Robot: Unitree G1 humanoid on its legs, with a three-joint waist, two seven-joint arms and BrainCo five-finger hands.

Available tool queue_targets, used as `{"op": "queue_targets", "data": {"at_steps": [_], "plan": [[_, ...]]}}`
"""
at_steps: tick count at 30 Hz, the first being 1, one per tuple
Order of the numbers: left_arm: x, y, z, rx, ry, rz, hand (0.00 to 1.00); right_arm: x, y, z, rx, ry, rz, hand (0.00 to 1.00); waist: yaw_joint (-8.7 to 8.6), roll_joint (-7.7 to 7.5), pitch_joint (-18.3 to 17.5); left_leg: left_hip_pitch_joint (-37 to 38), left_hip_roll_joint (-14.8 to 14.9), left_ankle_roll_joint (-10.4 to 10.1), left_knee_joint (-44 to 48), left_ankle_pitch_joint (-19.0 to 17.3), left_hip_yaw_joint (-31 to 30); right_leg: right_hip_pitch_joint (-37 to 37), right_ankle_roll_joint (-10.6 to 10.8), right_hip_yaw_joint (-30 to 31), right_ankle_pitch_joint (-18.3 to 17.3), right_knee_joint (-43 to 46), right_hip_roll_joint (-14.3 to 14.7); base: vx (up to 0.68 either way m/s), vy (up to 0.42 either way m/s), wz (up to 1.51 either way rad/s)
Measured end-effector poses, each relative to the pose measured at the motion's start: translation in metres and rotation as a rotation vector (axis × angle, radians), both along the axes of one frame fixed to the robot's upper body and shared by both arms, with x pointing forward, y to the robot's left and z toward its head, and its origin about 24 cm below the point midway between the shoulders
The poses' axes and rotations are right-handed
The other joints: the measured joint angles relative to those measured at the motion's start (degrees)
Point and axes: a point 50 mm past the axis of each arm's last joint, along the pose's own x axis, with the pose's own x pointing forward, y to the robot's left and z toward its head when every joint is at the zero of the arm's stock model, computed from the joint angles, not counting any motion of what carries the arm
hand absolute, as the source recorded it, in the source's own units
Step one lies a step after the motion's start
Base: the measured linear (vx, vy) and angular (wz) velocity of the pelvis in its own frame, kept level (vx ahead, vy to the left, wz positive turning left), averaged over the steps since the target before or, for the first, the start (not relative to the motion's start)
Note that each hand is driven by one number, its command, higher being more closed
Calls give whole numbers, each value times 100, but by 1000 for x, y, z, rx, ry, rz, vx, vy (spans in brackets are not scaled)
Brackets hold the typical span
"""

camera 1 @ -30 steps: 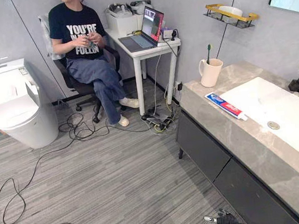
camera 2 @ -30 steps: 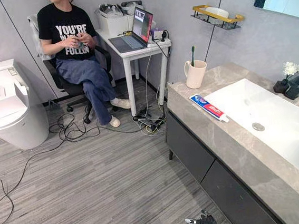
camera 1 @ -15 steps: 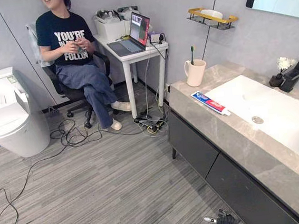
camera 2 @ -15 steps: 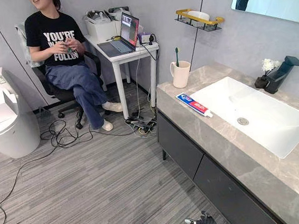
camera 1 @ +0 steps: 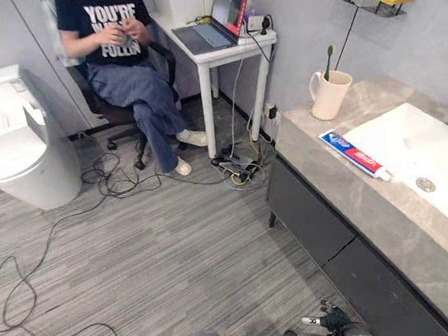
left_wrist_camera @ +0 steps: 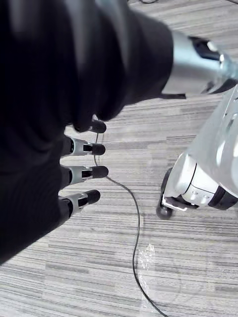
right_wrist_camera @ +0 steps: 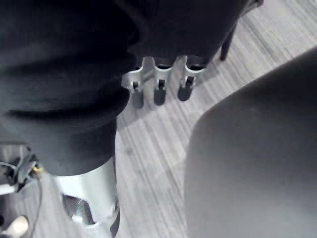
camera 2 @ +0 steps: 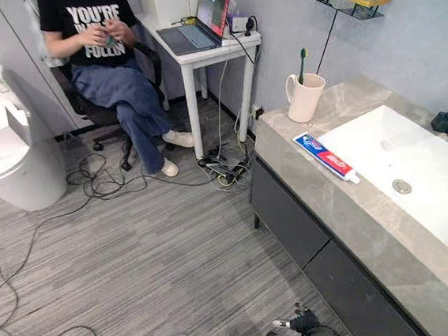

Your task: Organize washtable

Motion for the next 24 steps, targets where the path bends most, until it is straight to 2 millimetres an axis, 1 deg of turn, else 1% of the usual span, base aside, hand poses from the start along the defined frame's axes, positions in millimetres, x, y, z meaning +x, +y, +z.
{"op": "queue_targets", "data": {"at_steps": [2,4,5,6,7,8,9,10,11,12,13,14,15,16,17,18,19,21,22,23,24], "plan": [[3,2,0,2,-3,-7,0,-3,1,-1,2,5,-4,0,-14,-24,-15,105,-7,12,-9,-23,122,144,43,23,121,-251,-4,207,124,-26],[17,1,1,3,-30,-45,0,-6,0,-2,2,13,-10,0,-15,0,-29,224,0,12,-27,-24,217,304,118,47,262,-584,12,87,33,-22],[26,2,2,6,-48,-70,0,-7,-1,-1,2,11,-16,0,-28,-10,-55,222,-2,-13,21,-44,226,355,115,74,322,-680,19,54,20,-20],[30,3,2,8,-58,-75,0,-7,0,-2,3,12,-18,0,-29,26,-54,214,6,-40,42,-68,226,357,107,85,346,-711,32,33,36,-23],[39,1,3,5,-78,-81,0,-7,-3,-1,1,12,-34,0,-74,80,-69,188,43,-38,121,-148,242,307,129,132,369,-722,114,0,28,-40],[44,0,3,5,-84,-100,0,-6,-5,-1,-1,6,-40,0,-109,104,-79,202,126,-35,154,-310,346,158,131,252,369,-578,195,-29,32,-66],[45,1,3,7,-83,-111,0,-4,-5,0,0,0,-46,0,-102,112,-76,238,192,-36,193,-385,508,-23,132,309,367,-364,241,-79,10,-138],[43,2,3,6,-70,-114,0,0,-4,1,7,-15,-64,0,-71,76,-52,385,326,-7,192,-522,910,-415,59,201,374,203,309,-113,7,-191],[42,3,2,5,-58,-120,0,1,-4,2,13,-26,-84,0,-87,20,15,597,408,-9,262,-643,1324,-704,-170,-30,346,737,297,-131,-18,-192],[41,6,3,11,-53,-128,0,1,-4,2,18,-31,-105,0,-142,18,45,632,434,-27,289,-707,1467,-814,-206,-121,330,941,268,-137,-35,-149],[40,10,3,23,-49,-132,0,3,-2,3,29,-43,-128,0,-296,-82,55,770,437,-17,327,-785,1685,-951,-276,-355,287,1197,191,-123,-25,-102],[44,16,5,40,-56,-149,0,2,1,3,37,-46,-132,0,-382,-175,60,879,390,-46,322,-836,1770,-952,-295,-543,276,1177,153,-98,-15,-90],[49,18,6,46,-66,-162,0,0,1,3,37,-44,-138,0,-393,-196,56,899,377,-48,332,-860,1788,-940,-294,-594,276,1096,174,-54,15,-84],[58,18,8,51,-87,-167,0,-3,2,2,41,-38,-143,0,-374,-250,30,879,395,-89,356,-895,1939,-919,-301,-622,279,787,239,-12,14,-84],[65,14,8,43,-104,-166,0,-2,1,2,46,-41,-170,0,-366,-224,38,828,475,-124,394,-915,2060,-965,-412,-561,374,513,359,14,12,-76],[68,13,9,41,-114,-166,0,-3,0,2,50,-42,-183,0,-359,-212,37,780,501,-125,396,-916,2086,-982,-424,-514,436,387,432,51,17,-67],[72,12,9,35,-131,-136,0,-3,0,2,55,-39,-193,0,-390,-213,31,741,511,-160,385,-935,2149,-1032,-530,-458,494,271,537,83,27,-50],[67,10,8,24,-137,-67,0,-2,0,1,71,-35,-222,0,-467,-219,28,881,582,-288,377,-958,2269,-1029,-518,-354,369,413,623,135,13,-44],[64,13,8,31,-136,-46,0,-4,-1,0,81,-27,-255,0,-458,-217,29,1087,586,-350,506,-918,2287,-1019,-531,-258,111,655,668,160,1,-33],[63,14,9,34,-138,-37,0,-5,-1,-1,84,-24,-264,0,-460,-217,26,994,593,-312,821,-879,1982,-1015,-528,-211,-14,805,675,241,-54,-47],[64,17,10,40,-146,-21,0,-7,-3,-2,86,-16,-278,0,-401,-203,32,649,608,101,1745,-634,1279,-981,-514,-62,-200,1030,714,268,-49,-66]]}}
